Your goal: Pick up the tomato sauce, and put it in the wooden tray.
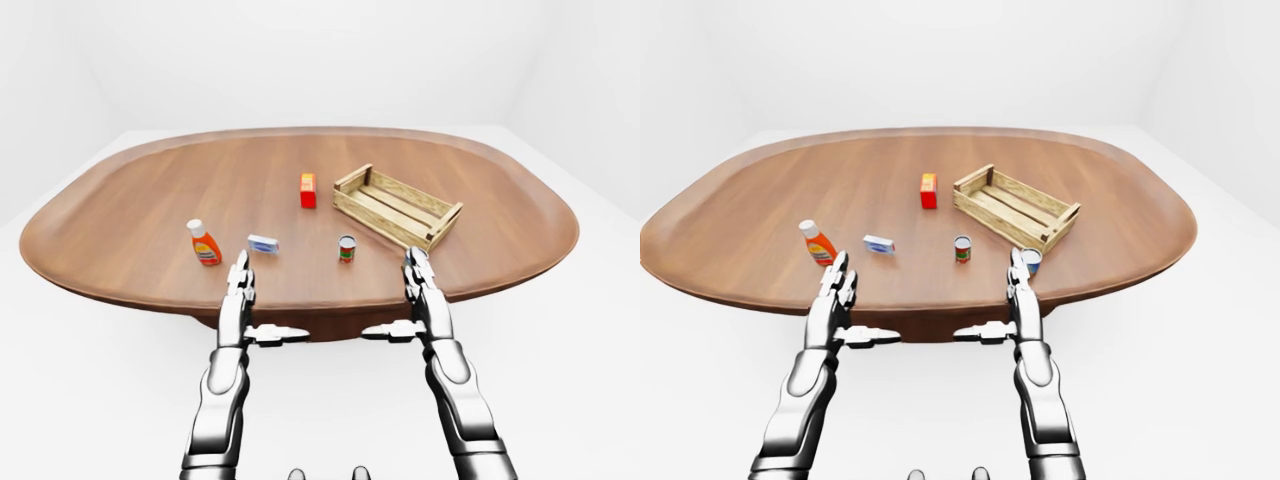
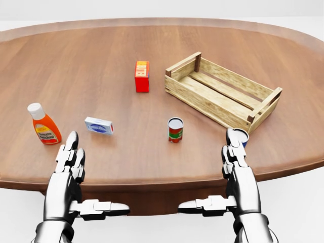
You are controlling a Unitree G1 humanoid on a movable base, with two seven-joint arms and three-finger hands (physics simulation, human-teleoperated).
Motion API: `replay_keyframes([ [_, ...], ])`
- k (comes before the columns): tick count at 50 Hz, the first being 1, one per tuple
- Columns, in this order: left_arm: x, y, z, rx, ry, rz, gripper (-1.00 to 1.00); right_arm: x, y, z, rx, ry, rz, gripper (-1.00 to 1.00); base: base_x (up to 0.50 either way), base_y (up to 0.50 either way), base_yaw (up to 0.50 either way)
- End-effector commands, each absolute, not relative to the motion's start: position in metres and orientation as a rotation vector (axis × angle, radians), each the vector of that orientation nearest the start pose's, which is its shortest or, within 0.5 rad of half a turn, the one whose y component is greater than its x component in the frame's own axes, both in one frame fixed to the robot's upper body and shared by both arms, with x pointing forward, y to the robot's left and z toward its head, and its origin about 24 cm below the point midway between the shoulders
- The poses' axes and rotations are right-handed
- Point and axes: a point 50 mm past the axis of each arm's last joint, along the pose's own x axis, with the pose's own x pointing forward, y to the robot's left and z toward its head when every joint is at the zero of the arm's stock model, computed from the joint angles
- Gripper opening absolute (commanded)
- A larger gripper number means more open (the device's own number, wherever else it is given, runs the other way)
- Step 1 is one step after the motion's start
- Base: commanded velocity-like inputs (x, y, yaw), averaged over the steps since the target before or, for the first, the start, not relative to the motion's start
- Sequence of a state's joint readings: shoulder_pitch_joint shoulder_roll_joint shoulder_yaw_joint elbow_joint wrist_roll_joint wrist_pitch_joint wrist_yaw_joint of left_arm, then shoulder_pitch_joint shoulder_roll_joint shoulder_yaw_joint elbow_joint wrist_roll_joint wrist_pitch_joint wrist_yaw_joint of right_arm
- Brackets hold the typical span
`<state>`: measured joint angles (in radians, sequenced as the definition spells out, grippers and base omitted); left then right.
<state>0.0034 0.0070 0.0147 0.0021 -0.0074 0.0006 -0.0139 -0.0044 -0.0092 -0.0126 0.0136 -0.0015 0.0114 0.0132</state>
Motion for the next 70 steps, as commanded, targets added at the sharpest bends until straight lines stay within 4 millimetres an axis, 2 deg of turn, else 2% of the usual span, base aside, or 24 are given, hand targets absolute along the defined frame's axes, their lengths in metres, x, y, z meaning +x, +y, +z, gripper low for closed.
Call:
replay_keyframes([
  [1, 0.2539, 0.1592, 0.0407, 0.007, 0.003, 0.003, 1.00, 0.2595, -0.1553, 0.0343, -0.079, 0.069, 0.018, 1.00, 0.50, 0.00, 0.00],
  [70, 0.2558, 0.1600, 0.0384, 0.010, 0.012, 0.002, 1.00, 0.2569, -0.1521, 0.0348, -0.058, 0.069, 0.053, 1.00, 0.50, 0.00, 0.00],
])
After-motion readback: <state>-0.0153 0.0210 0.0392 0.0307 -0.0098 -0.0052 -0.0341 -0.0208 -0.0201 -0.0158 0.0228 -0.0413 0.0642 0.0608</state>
